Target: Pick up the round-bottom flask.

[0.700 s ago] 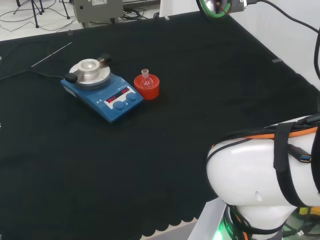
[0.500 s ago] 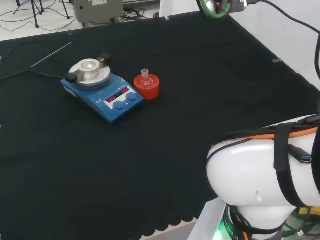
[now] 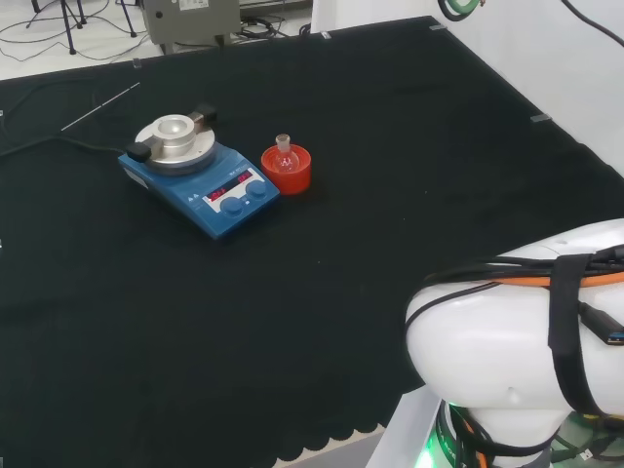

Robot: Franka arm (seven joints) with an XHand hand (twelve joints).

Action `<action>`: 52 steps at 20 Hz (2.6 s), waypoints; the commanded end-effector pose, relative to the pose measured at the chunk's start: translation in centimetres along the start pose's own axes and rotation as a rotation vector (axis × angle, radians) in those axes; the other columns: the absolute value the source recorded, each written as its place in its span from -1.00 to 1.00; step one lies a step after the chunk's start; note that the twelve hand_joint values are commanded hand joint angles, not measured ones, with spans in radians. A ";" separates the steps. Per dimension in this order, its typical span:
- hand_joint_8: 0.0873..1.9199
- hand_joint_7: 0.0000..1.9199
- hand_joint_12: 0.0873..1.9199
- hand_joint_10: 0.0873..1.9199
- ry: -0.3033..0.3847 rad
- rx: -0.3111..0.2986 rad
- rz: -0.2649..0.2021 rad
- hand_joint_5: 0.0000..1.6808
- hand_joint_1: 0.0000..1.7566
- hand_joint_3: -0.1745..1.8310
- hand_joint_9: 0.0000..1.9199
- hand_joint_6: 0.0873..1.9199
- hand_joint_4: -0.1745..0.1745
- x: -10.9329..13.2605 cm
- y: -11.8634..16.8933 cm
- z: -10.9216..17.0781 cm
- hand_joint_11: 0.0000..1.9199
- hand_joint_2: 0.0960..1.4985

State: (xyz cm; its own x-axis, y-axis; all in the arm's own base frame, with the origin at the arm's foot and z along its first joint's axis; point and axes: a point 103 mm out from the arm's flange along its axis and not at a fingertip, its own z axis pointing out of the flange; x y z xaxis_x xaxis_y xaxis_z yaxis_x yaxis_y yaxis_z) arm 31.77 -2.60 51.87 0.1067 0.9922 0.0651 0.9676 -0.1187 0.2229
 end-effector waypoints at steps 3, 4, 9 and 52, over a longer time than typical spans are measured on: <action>-0.60 -0.92 0.07 -0.40 0.009 0.192 0.014 -0.68 -0.95 -0.51 -0.86 -1.00 0.00 1.8 -2.6 3.5 -1.00 0.73; -0.60 -0.92 0.07 -0.40 0.008 0.194 0.016 -0.68 -0.94 -0.52 -0.86 -1.00 0.00 1.9 -2.4 3.7 -1.00 0.73; -0.60 -0.92 0.07 -0.40 0.001 0.199 0.024 -0.69 -0.90 -0.55 -0.87 -1.00 0.00 2.0 -1.9 4.9 -1.00 0.69; -0.43 -0.82 0.33 -0.33 0.233 0.343 0.080 -0.42 -0.06 -0.10 -0.68 -1.00 -0.16 -4.5 13.6 35.2 -1.00 -0.19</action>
State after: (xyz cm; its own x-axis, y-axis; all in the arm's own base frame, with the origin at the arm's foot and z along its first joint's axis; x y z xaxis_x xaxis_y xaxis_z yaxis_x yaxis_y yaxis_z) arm 48.43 -9.96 26.12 0.2347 0.9401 0.2474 0.9702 -0.2107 -0.1196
